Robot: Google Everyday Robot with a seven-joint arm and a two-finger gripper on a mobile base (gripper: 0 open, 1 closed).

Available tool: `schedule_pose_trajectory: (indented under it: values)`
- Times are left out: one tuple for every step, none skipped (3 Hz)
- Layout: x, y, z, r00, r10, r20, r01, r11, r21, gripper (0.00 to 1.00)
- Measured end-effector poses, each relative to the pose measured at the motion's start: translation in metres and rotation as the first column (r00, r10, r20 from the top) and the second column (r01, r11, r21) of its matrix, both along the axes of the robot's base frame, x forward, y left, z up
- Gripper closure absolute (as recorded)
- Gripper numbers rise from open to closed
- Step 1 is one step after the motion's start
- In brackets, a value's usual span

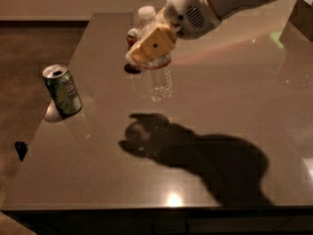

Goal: Move water bottle near coke can

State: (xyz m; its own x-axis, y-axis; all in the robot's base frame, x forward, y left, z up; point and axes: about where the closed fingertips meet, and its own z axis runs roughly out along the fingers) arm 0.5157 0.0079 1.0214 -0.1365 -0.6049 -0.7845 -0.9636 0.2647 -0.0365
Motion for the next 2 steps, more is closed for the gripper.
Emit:
schedule_pose_trajectory:
  values:
    - [0.032, -0.025, 0.008, 0.9977, -0.068, -0.003, 0.068, 0.997, 0.026, 1.0]
    - [0.062, -0.041, 0.009, 0.9924, -0.123, -0.012, 0.123, 0.991, 0.053, 1.0]
